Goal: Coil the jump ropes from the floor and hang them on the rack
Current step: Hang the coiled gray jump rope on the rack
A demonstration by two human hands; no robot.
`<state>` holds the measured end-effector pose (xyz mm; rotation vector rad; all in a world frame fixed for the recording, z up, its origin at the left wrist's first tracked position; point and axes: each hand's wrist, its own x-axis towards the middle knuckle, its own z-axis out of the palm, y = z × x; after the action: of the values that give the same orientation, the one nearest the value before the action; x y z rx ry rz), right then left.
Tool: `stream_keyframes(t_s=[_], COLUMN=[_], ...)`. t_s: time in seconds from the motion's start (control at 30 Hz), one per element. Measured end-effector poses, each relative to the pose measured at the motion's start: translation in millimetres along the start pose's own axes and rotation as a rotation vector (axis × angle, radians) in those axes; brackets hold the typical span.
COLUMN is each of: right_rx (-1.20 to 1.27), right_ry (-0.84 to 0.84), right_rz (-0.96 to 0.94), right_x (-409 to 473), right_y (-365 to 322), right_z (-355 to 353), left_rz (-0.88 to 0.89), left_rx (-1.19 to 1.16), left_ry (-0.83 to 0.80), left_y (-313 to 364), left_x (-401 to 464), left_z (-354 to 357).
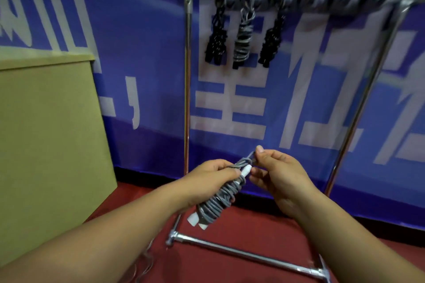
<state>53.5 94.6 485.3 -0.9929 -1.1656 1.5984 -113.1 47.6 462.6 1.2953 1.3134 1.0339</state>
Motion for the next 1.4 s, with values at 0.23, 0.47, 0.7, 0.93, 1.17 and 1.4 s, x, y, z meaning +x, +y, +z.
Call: stream_keyframes(t_s=[0.23, 0.47, 0.7, 0.93, 1.17, 1.4], right_rx=[0.048, -0.008, -0.273, -0.541, -0.471, -0.617], right_ry=[0.058, 0.148, 0.149, 0.158, 0.082, 0.159], right_rz=[-0.124, -0.311, -0.499, -0.582, -0.545, -0.309], right_x=[47, 79, 110, 145, 148, 128], right_y=[-96, -194, -275, -323, -272, -136], right_z=[-26, -41, -36, -36, -48, -71], left_rz=[0.155, 0.214, 0.309, 0.299, 0.123, -0.026], left_rx=[0.121, 0.086, 0.049, -0.023, -0.059, 0.12], left_ry=[0.055, 0.094, 0.185, 0.228, 0.27, 0.239], left_y=[85, 170, 251, 304, 252, 136], left_x=[81, 145, 194, 239, 272, 208], left_z=[11, 30, 36, 42, 50, 43])
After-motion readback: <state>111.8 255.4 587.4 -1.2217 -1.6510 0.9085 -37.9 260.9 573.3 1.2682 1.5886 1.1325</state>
